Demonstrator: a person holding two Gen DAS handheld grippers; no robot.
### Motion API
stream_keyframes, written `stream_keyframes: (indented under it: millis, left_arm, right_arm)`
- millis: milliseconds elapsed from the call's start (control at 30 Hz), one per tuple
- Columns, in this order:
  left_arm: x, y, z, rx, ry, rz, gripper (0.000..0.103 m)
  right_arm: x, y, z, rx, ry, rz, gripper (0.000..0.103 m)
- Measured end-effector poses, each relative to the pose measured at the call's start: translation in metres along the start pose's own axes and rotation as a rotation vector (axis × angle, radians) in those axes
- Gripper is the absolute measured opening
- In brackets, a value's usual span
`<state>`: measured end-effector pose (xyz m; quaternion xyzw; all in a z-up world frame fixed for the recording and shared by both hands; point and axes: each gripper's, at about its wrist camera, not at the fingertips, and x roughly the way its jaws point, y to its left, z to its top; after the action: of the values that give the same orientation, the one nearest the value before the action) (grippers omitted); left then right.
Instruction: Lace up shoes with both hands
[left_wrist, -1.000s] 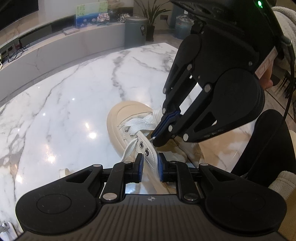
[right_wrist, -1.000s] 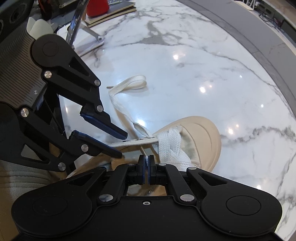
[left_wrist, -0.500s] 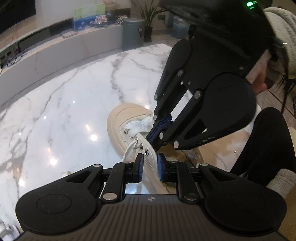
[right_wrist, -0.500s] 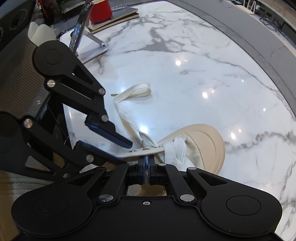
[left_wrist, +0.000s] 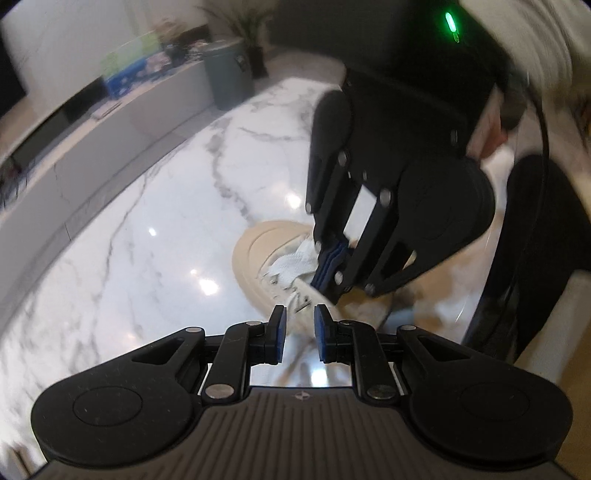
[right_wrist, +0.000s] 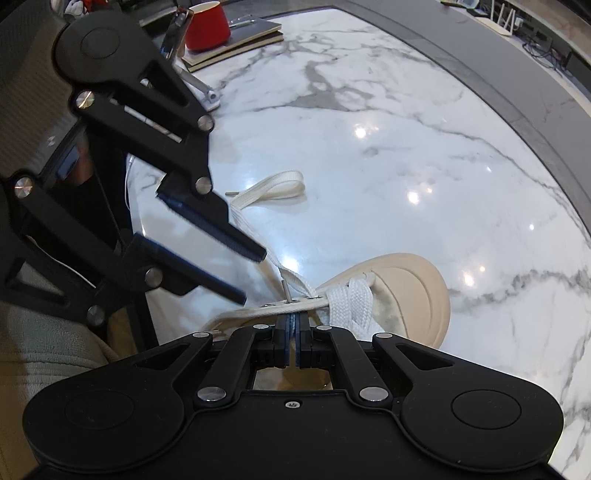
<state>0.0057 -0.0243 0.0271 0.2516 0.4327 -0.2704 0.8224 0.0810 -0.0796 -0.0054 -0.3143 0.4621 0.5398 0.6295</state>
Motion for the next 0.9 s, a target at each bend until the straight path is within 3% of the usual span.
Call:
stream_keyframes:
  millis: [100,333,900]
  left_arm:
    - [0.012,-0.008,0.001,0.113,0.023,0.034,0.016]
    - [0.032,-0.019,0.002,0.292,0.062,0.003,0.016]
    - [0.051,-0.049,-0.006,0.774,0.098,0.058,0.016]
  right_arm:
    - [0.0,0.0,-0.001,0.003,-0.005,0.004,0.001]
    - [-0.002,-0.004,-0.003,0.012,-0.01,0.022,0.001]
    - [-0.002,-0.012,-0.005,0.019,-0.029,0.064,0.001]
